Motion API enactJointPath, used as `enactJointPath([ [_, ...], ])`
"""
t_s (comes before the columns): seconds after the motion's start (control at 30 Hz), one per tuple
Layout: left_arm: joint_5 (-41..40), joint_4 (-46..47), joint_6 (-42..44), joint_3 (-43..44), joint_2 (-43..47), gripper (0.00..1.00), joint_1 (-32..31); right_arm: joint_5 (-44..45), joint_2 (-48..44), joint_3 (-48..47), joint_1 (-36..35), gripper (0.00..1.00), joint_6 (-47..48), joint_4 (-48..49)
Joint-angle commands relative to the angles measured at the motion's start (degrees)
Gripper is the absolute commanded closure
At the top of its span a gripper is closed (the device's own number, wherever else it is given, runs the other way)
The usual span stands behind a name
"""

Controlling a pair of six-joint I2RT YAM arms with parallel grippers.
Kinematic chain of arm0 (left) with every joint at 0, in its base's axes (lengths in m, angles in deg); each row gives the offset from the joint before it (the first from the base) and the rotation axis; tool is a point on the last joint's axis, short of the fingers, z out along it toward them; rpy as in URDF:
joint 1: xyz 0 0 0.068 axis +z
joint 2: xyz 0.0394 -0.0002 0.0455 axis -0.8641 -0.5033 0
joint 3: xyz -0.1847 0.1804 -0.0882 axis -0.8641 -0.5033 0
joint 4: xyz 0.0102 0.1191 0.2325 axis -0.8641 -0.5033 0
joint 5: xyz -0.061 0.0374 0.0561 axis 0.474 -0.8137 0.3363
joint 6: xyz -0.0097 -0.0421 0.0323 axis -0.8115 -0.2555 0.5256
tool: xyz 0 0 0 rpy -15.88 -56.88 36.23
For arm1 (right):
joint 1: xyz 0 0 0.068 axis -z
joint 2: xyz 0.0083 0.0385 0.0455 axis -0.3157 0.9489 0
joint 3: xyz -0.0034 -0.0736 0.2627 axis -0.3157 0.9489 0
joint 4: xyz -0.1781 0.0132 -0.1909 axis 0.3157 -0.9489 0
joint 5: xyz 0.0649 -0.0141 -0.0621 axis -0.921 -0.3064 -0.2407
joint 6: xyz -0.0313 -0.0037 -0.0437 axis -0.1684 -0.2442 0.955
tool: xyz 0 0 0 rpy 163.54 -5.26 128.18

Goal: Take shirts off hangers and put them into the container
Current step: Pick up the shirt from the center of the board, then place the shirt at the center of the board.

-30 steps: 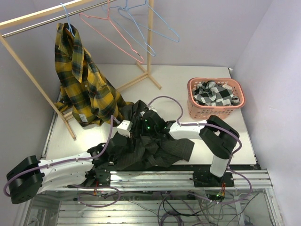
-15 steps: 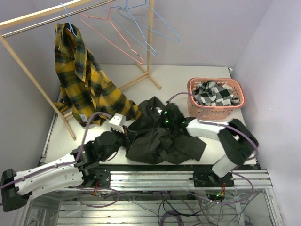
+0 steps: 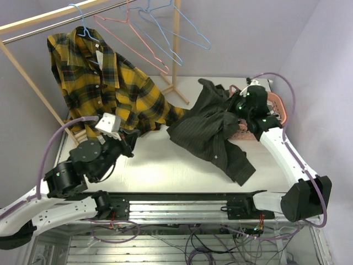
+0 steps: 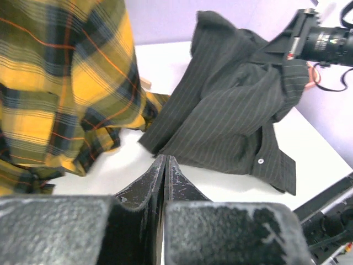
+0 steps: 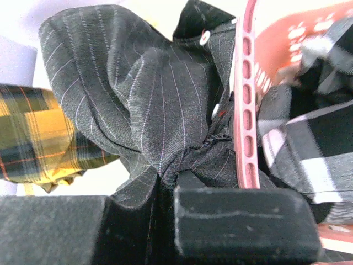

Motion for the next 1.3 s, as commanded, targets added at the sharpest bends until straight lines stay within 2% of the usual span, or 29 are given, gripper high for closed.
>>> enactJointPath([
  [0.0,-4.78,-6.00,5.43,3.87,2.25,0.91,-0.30,-4.84,-1.87,-4.07,3.12,1.00,3.04,-3.72],
  [0.1,-6.44,-7.34,5.95,4.61,3.84,0.91,-0.33,-5.41,-2.77,-7.10,3.19,1.00,3.62,-5.17],
  [0.2,-8.34,-8.96,6.10,4.80,5.25,0.91,-0.28,-1.60,-3.29,-13.87,3.86,1.00,4.53,-7.82],
  [0.37,-12.22,-11.35,7.45,3.97,7.71,0.91,-0.28,0.49,2.07,-29.97,7.35,1.00,5.63,-12.42],
  [0.53,-15.26,-14.18,8.47,3.41,9.80,0.91,-0.28,-6.01,13.97,-48.94,15.00,1.00,6.06,-18.32],
  [0.7,-16.60,-14.70,7.86,1.96,13.30,0.92,-0.32,-10.25,20.22,-64.41,22.06,1.00,2.60,-18.51],
  [0.8,-16.93,-13.56,8.08,0.50,15.66,0.92,-0.31,-13.47,22.59,-71.50,23.73,1.00,-0.23,-18.47],
  [0.87,-17.48,-13.09,8.09,-0.07,16.86,0.93,-0.28,-17.58,22.32,-72.39,23.75,1.00,-2.30,-17.44],
  [0.97,-17.91,-12.68,8.20,-0.50,17.79,0.93,-0.29,-23.10,18.64,-65.25,23.07,1.00,-4.84,-13.33],
  [1.1,-17.79,-12.67,8.16,-0.63,17.17,0.93,-0.28,-23.12,13.11,-58.22,18.61,1.00,-0.78,-13.28],
  [1.27,-17.58,-12.56,8.28,-0.66,15.35,0.93,-0.28,-23.02,9.09,-56.58,18.05,1.00,2.50,-18.00],
])
